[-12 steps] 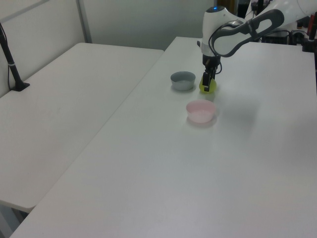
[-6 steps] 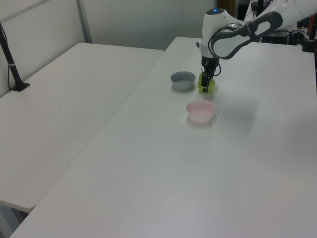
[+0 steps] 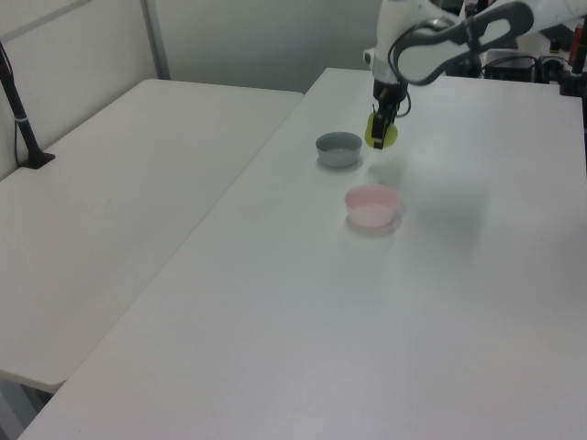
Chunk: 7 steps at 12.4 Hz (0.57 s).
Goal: Place the pear in the bowl
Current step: 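Lift the pear and carry it over the pink bowl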
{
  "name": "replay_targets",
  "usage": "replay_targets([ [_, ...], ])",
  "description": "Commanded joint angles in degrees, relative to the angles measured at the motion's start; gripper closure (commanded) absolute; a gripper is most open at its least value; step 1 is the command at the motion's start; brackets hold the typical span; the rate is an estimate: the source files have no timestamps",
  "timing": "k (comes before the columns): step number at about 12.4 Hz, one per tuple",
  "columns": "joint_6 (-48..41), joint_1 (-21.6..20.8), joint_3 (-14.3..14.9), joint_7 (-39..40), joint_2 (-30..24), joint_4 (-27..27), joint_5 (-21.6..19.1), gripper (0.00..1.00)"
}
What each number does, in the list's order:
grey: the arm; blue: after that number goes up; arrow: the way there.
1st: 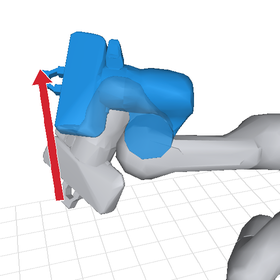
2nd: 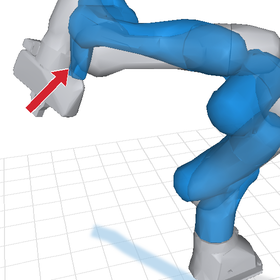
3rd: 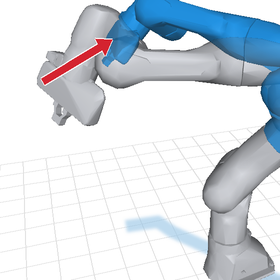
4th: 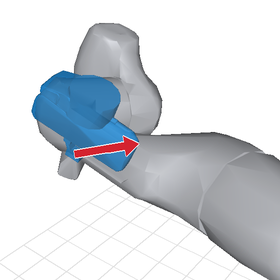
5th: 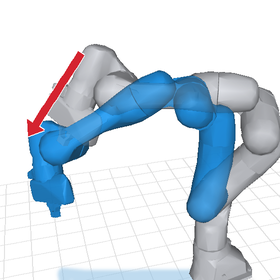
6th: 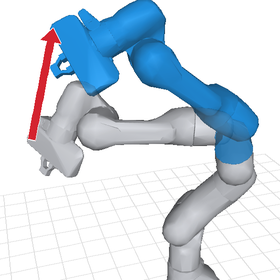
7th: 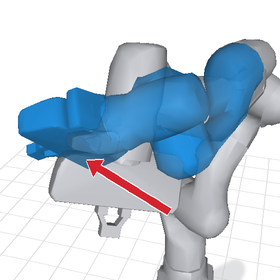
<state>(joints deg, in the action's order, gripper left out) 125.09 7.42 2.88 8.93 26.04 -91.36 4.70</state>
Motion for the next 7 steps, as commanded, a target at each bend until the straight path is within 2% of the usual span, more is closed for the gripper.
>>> replay_targets([
  [1, -8.3, -0.7, -0.9, 0.7, -8.4, -1.5, -0.2, 0.45],
  [3, -13.4, -2.4, -2.8, 0.0, -11.3, -1.5, -0.2, 0.45],
  [7, -18.4, -10.0, -3.2, -9.1, -14.1, -2.3, 0.2, 0.45],
])
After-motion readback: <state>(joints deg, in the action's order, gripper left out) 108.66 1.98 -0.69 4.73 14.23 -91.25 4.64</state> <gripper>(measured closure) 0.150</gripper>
